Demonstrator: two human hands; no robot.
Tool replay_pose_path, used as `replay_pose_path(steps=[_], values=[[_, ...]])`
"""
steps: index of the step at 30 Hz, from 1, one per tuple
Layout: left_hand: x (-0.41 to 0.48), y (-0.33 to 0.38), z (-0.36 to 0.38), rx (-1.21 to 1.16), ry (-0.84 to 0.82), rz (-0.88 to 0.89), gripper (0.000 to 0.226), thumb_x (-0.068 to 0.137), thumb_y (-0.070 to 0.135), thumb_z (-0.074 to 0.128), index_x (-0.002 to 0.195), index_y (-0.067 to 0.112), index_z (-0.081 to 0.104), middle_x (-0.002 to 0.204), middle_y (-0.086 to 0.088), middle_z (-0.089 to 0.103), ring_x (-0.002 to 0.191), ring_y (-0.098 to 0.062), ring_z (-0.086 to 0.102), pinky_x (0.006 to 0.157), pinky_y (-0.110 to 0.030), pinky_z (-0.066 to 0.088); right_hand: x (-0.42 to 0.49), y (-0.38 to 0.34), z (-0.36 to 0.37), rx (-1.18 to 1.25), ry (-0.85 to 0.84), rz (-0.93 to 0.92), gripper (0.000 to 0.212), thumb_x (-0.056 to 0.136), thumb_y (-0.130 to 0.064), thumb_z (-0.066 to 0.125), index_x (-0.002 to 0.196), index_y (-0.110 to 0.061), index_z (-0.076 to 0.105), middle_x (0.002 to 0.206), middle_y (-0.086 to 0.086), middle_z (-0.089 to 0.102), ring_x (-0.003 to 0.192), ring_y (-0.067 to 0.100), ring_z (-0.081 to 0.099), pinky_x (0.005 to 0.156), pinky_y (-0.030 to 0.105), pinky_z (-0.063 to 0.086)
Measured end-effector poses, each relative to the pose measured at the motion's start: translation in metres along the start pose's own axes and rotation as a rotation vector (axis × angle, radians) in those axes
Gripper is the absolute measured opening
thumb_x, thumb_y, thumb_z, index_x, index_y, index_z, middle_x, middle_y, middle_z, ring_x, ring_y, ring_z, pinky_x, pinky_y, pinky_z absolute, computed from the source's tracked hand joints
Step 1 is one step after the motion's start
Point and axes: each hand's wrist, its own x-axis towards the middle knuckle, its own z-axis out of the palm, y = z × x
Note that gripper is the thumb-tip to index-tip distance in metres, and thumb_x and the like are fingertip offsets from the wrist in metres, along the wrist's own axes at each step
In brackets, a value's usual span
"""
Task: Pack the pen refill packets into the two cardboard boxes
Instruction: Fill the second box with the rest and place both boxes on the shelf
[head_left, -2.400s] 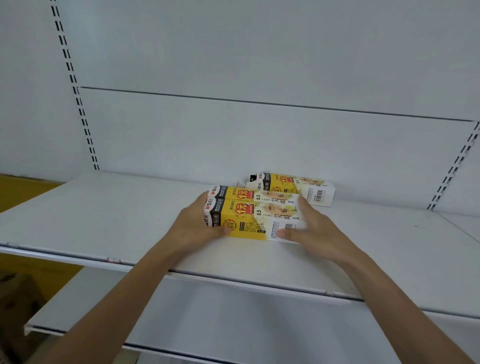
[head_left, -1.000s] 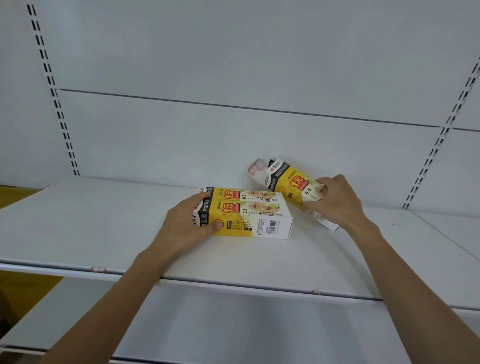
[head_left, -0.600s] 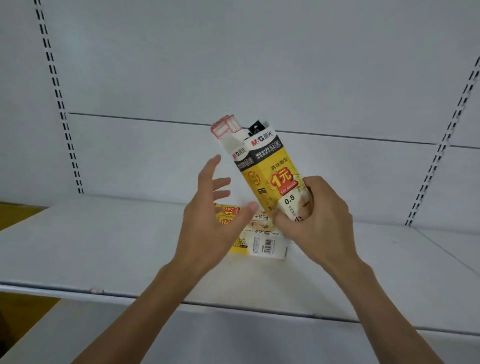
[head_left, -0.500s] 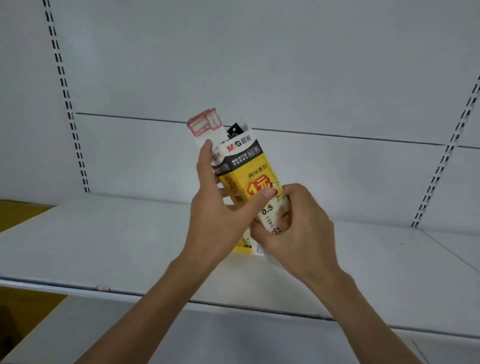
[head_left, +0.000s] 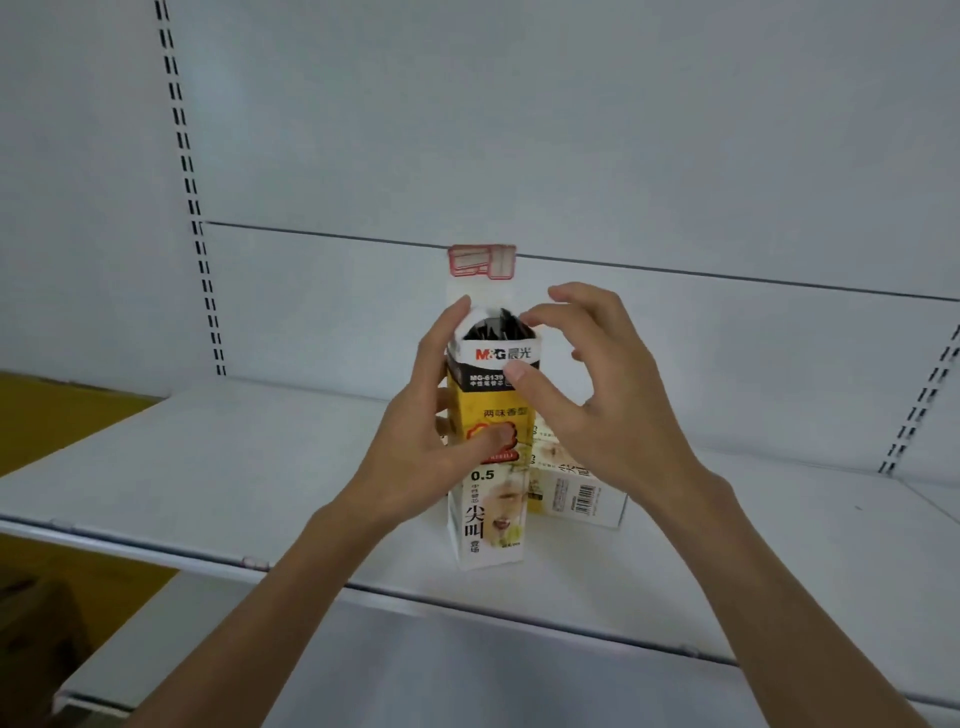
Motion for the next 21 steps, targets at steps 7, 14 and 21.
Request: replay_pose_path(steps=[7, 14, 21], values=[[0.006, -0.008, 0.004, -0.057, -0.025, -0.008, 0.091, 0.077, 0.008, 0.068, 0.125, 0.059, 0.009, 0.117, 0.007, 0.054, 0.091, -0.007, 0.064, 0.071, -0.018, 0.052, 0.003, 0.003, 0.004, 0.130, -0.075, 0.001, 0.028, 0.081, -0.038, 0.055, 0.109, -0.036, 0.056, 0.122, -0.013, 0.046, 0.109, -0.004, 0.047, 0.087, 0.032, 0.052], [0.015, -0.011, -0.003, -0.030, -0.090, -0.029, 0.076, 0.074, 0.011, 0.073, 0.115, 0.054, 0.025, 0.108, 0.008, 0.056, 0.090, -0.008, 0.064, 0.068, -0.020, 0.053, 0.004, 0.001, 0.013, 0.612, 0.036, 0.168, 0.021, 0.087, -0.031, 0.046, 0.091, -0.027, 0.066, 0.134, -0.011, 0.045, 0.123, -0.002, 0.044, 0.080, 0.010, 0.048], [0.017, -0.013, -0.005, -0.053, -0.089, -0.049, 0.080, 0.073, 0.012, 0.073, 0.115, 0.058, 0.023, 0.108, 0.006, 0.058, 0.091, -0.011, 0.064, 0.075, -0.029, 0.056, 0.010, 0.002, 0.009, 0.827, 0.087, 0.147, 0.014, 0.083, -0.003, 0.059, 0.089, -0.014, 0.052, 0.105, 0.005, 0.067, 0.104, 0.019, 0.063, 0.078, 0.026, 0.054]])
